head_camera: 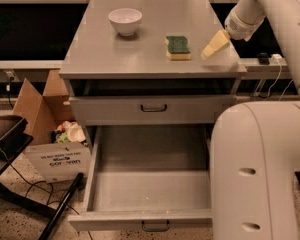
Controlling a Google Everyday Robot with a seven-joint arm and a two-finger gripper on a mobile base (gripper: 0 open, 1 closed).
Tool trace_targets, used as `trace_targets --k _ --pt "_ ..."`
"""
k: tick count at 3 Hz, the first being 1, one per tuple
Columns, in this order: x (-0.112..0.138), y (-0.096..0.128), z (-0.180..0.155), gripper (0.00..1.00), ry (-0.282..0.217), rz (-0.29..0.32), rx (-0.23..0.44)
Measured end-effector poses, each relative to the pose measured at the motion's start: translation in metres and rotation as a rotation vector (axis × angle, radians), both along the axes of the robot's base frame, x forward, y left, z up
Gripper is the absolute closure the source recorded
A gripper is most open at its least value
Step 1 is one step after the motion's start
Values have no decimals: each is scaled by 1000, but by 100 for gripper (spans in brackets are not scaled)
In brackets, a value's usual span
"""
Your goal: Place sponge into middle drawer
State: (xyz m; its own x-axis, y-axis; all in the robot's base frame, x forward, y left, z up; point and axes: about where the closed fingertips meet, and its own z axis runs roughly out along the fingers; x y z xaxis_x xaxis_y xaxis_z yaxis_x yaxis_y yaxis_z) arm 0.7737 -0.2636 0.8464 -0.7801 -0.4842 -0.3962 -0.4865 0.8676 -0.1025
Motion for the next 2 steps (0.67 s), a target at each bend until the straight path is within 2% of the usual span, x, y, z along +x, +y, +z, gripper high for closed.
trace_targets --k 1,2 --pt "11 5 14 0 -45 0 15" --pt "12 10 17 0 -51 -1 28"
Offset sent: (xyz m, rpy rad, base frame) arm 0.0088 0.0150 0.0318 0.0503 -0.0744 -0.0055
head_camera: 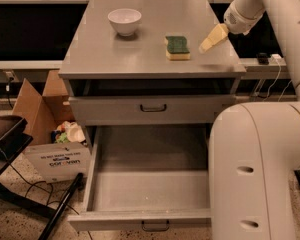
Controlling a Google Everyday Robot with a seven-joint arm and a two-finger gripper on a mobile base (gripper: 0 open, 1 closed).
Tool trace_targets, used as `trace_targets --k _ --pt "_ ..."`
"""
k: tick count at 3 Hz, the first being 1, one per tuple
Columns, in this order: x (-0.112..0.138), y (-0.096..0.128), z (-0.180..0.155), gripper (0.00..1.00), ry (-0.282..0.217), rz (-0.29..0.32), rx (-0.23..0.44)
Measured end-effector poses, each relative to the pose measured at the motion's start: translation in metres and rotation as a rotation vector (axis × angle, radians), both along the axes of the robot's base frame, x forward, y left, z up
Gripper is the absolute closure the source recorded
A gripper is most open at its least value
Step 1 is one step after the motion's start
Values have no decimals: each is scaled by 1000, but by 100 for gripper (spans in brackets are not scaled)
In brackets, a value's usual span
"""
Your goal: Place sponge into middle drawer
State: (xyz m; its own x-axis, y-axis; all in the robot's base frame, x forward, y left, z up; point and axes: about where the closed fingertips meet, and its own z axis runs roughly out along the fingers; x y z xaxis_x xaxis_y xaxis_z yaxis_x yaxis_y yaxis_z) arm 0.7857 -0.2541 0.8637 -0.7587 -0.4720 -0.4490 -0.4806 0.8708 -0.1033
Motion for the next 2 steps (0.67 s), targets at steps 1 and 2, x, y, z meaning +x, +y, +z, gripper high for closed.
trace_targets --k 1,2 --pt "13 50 7 0 14 -55 99" --pt "22 85 14 0 26 -118 144"
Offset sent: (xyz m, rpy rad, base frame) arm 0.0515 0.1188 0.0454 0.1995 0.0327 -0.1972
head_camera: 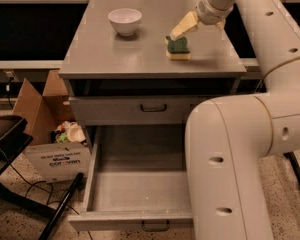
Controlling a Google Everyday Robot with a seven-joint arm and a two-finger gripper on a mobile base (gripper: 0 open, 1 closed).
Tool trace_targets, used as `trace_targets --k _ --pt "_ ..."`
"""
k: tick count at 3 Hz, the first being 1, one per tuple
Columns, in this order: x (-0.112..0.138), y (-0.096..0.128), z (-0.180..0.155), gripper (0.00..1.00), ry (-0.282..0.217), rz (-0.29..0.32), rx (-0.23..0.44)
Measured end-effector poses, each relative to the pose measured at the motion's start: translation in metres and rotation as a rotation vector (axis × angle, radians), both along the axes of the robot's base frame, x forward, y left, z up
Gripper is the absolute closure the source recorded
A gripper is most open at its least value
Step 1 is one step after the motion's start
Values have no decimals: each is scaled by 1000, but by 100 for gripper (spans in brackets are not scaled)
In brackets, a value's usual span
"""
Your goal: Place sponge into middle drawer
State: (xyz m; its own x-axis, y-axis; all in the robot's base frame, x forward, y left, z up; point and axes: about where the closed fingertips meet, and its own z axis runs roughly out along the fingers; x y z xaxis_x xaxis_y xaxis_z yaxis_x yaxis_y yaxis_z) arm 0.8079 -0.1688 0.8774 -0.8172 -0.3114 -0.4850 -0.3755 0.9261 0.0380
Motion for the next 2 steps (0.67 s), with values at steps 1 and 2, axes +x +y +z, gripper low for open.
trace_targets --k 1,2 --pt "1 28 -13 0 63 -43 27" --pt "-4 44 -50 0 177 -94 33"
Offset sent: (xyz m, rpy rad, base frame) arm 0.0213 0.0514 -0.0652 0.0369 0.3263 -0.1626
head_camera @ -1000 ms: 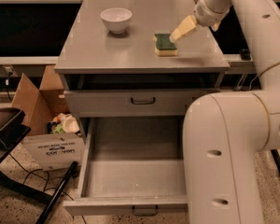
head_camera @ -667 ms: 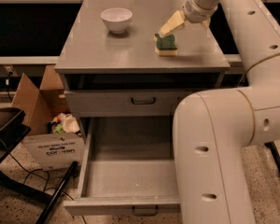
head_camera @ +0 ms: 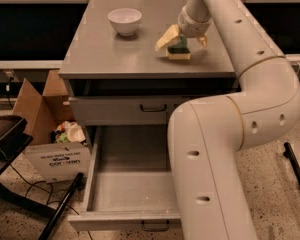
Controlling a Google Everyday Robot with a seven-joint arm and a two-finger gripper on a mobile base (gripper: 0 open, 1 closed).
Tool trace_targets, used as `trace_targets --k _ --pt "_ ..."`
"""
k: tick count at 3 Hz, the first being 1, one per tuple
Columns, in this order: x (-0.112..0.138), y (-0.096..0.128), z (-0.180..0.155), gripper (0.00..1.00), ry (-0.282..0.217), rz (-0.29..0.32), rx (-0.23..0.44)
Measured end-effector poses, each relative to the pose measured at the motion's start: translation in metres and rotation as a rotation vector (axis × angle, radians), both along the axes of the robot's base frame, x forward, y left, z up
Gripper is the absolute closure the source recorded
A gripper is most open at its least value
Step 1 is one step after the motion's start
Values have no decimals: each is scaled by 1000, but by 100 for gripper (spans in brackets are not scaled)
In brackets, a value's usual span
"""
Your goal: Place sponge into middle drawer
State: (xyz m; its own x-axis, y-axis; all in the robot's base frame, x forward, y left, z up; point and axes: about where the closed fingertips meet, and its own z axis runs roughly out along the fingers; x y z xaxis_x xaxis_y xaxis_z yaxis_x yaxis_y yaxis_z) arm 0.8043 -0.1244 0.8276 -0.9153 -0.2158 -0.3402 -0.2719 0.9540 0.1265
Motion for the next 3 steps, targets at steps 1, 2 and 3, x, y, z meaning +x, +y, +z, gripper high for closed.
trace_targets --k 1,2,3 --pt "1 2 -6 16 11 -8 3" --pt "1 2 -6 39 11 -8 3" --pt "0 2 -1 63 11 -8 2"
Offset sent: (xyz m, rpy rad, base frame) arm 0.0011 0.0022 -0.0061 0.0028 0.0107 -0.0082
